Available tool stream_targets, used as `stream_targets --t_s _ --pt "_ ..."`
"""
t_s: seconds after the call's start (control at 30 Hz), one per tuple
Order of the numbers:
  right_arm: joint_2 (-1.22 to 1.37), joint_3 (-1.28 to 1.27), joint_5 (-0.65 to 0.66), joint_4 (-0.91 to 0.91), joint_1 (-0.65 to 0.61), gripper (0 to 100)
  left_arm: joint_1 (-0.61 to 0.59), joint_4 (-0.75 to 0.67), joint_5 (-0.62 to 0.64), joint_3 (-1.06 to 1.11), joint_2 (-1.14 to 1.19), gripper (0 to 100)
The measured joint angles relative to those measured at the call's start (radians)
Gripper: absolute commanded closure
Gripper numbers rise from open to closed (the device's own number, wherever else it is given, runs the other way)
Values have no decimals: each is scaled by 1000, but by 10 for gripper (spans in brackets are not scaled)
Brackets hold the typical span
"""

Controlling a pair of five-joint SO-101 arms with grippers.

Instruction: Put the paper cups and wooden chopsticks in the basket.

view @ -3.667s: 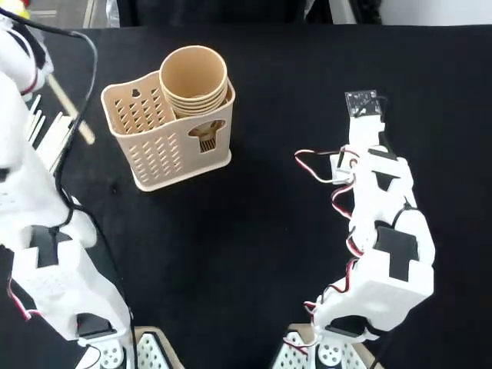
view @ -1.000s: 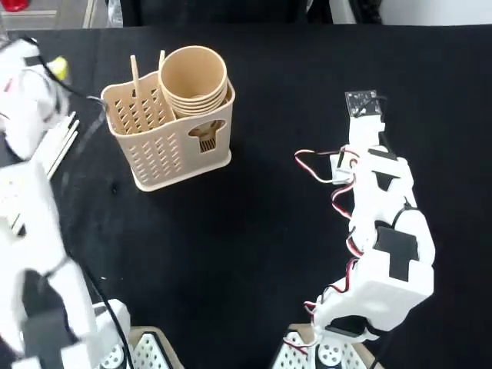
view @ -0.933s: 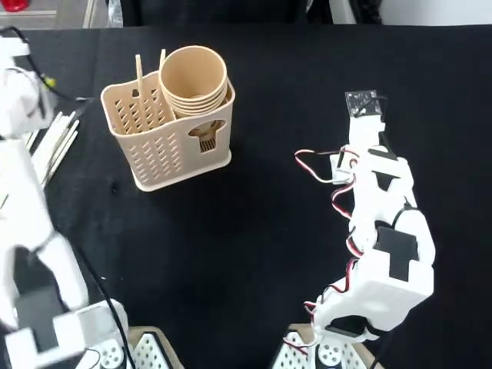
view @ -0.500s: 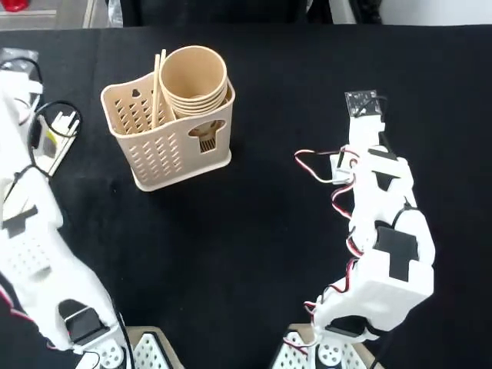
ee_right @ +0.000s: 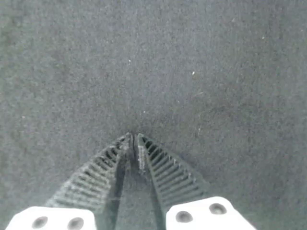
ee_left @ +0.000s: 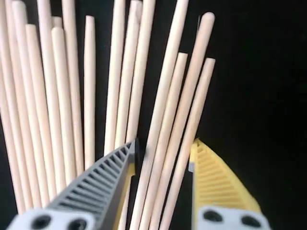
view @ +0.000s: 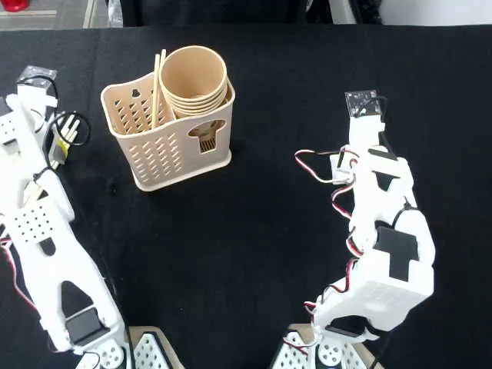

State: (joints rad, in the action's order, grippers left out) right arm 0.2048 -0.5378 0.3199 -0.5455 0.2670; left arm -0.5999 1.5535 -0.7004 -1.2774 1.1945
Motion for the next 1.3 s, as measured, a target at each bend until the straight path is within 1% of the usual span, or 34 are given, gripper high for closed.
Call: stream_targets --t_s 0.13,0.17,0.3,0.37,0.53,0.73,0.87,1.0,1.13,1.3 --pt "0 0 0 0 0 985 0 2 -26 -23 48 823" --pt "0 0 0 0 0 985 0 2 -28 -23 58 843" --pt "0 0 0 0 0 985 3 58 -25 -43 77 978" --pt "0 0 0 0 0 985 8 91 -25 -63 84 961" --pt "0 0 0 0 0 985 11 169 -26 -160 86 970" --pt "0 0 0 0 0 985 3 196 -12 -245 95 971" --pt "0 0 0 0 0 985 3 199 66 -327 95 971" --pt "0 0 0 0 0 985 25 203 161 -338 66 971" --pt "0 0 0 0 0 985 55 203 276 -341 -43 971" --pt "0 0 0 0 0 985 74 206 422 -341 -239 971"
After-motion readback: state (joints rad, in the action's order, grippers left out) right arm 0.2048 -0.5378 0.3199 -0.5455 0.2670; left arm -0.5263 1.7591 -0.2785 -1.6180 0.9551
